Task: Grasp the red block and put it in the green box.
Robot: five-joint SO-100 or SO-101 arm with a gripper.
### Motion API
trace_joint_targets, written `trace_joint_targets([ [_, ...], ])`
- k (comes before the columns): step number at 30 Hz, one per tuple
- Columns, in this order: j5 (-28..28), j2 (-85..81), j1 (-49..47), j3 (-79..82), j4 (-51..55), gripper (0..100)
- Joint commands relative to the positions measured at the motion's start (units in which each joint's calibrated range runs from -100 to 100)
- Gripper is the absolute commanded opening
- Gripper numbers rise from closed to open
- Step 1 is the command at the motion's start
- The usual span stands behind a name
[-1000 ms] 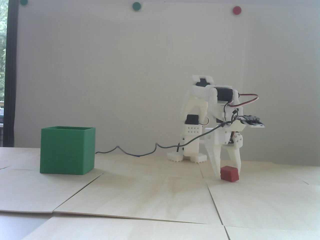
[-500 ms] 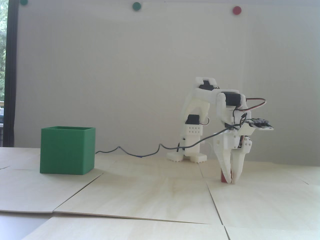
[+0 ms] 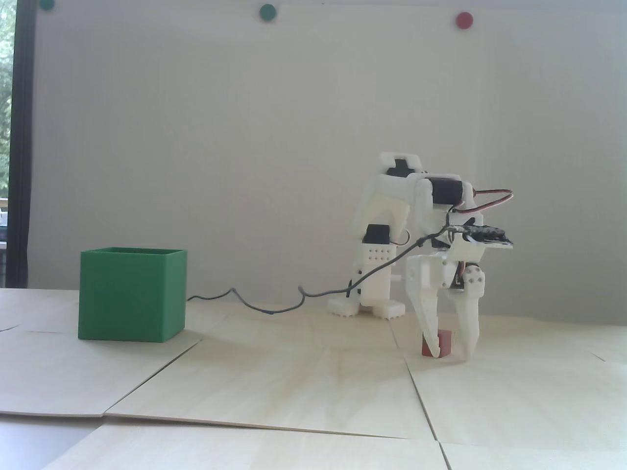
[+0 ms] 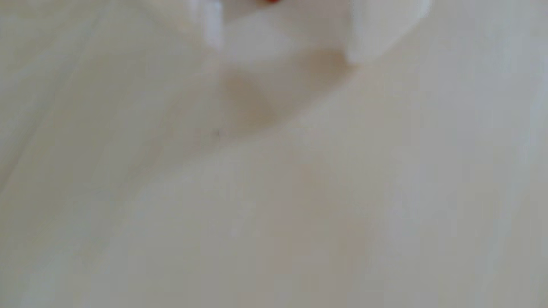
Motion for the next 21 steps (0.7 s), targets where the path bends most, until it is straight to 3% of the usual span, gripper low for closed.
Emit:
trace_joint_targets([
  [1,-2.7,-1.6,0.9,-4.6,-0.8,21],
  [21,-12.5,-5.2,2.6,-4.6,2.4,21],
])
